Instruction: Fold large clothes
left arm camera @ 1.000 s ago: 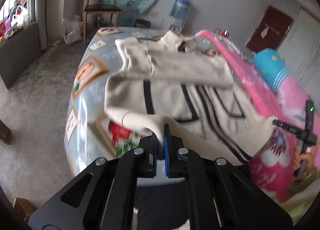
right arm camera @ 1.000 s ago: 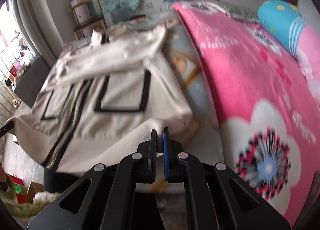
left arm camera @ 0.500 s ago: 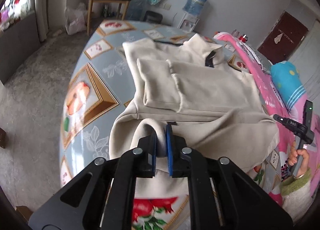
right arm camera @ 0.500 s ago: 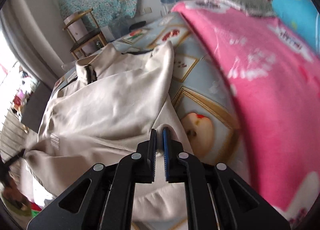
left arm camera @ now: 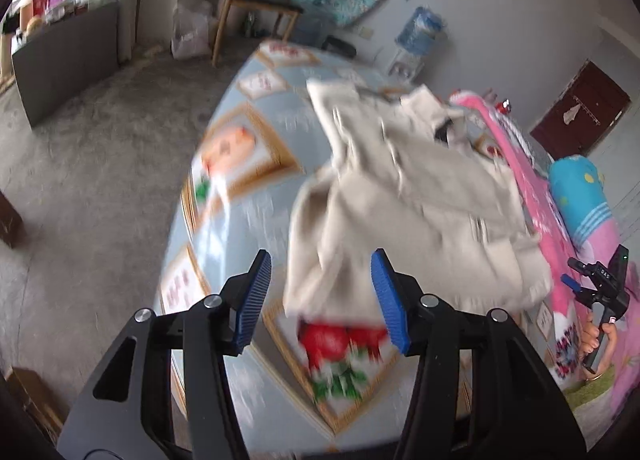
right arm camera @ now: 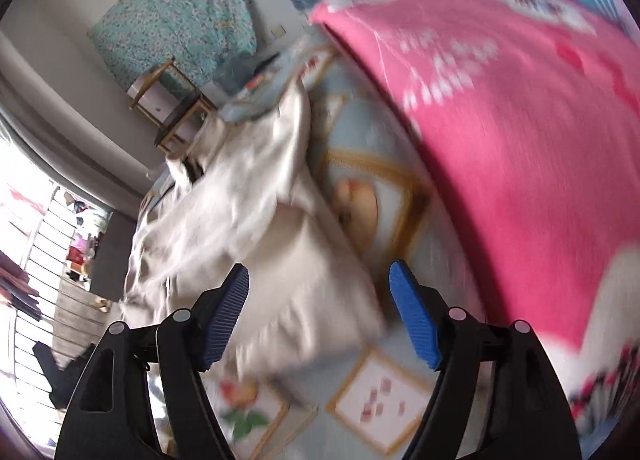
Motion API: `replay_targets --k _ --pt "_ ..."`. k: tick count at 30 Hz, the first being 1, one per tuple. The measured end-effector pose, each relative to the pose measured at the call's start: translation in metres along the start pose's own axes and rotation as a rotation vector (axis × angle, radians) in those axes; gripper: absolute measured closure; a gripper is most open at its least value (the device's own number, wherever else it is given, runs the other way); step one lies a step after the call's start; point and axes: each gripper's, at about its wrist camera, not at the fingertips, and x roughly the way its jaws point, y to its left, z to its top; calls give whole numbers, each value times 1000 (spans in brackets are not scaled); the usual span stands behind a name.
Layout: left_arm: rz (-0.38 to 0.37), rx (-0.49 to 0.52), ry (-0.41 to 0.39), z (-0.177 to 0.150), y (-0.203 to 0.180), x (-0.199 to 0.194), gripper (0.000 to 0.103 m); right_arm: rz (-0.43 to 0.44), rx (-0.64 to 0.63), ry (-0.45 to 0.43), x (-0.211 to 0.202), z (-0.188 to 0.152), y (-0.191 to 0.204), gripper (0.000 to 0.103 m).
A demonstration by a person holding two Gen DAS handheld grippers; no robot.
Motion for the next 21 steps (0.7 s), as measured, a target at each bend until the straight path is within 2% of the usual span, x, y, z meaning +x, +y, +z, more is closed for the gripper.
replay_targets --k 2,4,8,11,16,18,21 --pt "-40 -36 37 -18 -2 3 51 -5 21 32 -1 -14 -4 32" --pt "-50 -72 49 -31 0 6 46 -32 33 56 1 -32 -6 32" --pt "-84 -180 61 -39 7 22 46 -76 44 75 14 -44 -9 32" --pt "-85 -268 42 -37 17 31 46 -86 49 37 23 -39 -6 32" --pt "-110 -394 -35 -30 27 40 46 -84 107 -48 34 -28 -6 33" --pt "-99 -408 -66 -28 25 42 48 -90 118 -77 41 -25 -2 40" --pt "-35 -392 -89 -24 19 49 66 -128 91 -104 48 -21 4 55"
